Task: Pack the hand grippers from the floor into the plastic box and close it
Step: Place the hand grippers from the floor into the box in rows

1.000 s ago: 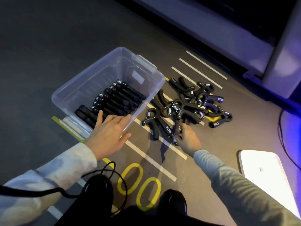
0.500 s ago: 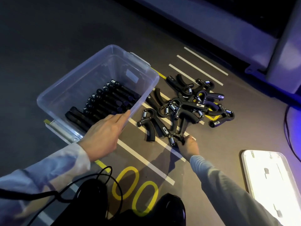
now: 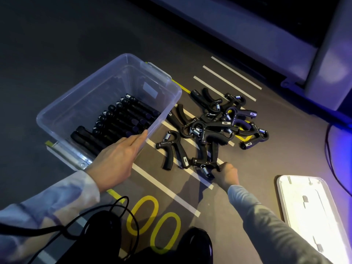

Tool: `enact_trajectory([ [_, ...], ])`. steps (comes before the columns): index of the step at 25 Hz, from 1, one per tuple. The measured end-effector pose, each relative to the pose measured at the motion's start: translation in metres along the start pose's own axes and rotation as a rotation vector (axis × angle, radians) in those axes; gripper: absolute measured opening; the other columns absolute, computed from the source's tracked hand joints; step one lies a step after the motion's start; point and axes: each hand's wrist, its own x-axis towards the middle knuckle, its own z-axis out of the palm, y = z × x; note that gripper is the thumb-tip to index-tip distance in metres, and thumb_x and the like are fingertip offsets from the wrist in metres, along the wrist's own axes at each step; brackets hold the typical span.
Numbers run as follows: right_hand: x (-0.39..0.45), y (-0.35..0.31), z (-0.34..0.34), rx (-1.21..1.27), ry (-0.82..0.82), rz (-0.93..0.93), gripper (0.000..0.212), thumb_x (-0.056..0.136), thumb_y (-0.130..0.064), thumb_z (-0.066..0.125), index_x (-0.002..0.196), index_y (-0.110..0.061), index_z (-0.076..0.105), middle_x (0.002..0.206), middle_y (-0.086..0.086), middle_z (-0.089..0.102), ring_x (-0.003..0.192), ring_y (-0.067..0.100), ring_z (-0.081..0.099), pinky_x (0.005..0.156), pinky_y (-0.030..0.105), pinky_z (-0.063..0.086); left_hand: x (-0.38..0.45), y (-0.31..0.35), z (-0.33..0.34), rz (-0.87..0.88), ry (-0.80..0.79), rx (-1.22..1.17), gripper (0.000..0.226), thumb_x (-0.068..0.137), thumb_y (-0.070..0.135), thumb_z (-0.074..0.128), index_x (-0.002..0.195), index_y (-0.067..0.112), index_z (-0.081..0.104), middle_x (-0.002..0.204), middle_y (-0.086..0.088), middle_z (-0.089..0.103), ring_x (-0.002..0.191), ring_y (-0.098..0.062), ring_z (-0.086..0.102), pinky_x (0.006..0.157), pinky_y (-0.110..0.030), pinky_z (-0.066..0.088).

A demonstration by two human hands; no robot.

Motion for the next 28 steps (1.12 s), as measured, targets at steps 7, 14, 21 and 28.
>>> enact_trajectory([
  [7,-0.017,0.018,-0.014,-0.002,0.146,-0.072,0.021,0.086,-0.014,0.054,0.095,0.003,0.065,0.080,0.015,0.063,0.074,0.033,0.055,0.064,0.025,0.037,-0.001,0.000,0.000,-0.010,-0.001,0.008,0.079,0.087,0.001,0.050,0.148,0.019,0.003,0.148,0.001,0.032,0.118,-0.022,0.045,0.092,-0.030,0.044],
  [14,-0.033,0.023,-0.031,0.248,0.291,-0.103,0.027,0.097,-0.015,0.045,0.115,0.000,0.059,0.102,0.017,0.066,0.082,0.022,0.053,0.076,0.027,0.041,-0.001,0.003,-0.001,-0.016,-0.006,0.029,0.080,0.088,0.004,0.053,0.148,0.018,0.002,0.148,0.000,0.032,0.117,-0.022,0.046,0.088,-0.032,0.046],
  [21,-0.042,0.026,-0.052,0.514,0.557,-0.027,0.027,0.099,-0.017,0.039,0.094,-0.003,0.062,0.074,0.009,0.052,0.071,0.022,0.046,0.069,0.028,0.035,-0.001,0.004,-0.001,-0.012,-0.014,0.053,0.077,0.090,0.007,0.050,0.148,0.017,0.001,0.147,-0.001,0.033,0.118,-0.023,0.045,0.088,-0.033,0.046],
  [28,-0.069,-0.057,-0.087,1.093,-0.025,-0.303,0.032,0.102,-0.016,0.034,0.082,-0.012,0.059,0.055,-0.004,0.063,0.044,0.008,0.048,0.044,0.017,0.033,0.002,0.016,-0.008,0.075,0.216,0.016,0.071,0.087,0.033,0.059,0.143,0.004,0.028,0.146,-0.015,0.035,0.130,-0.032,0.039,0.105,-0.043,0.037],
])
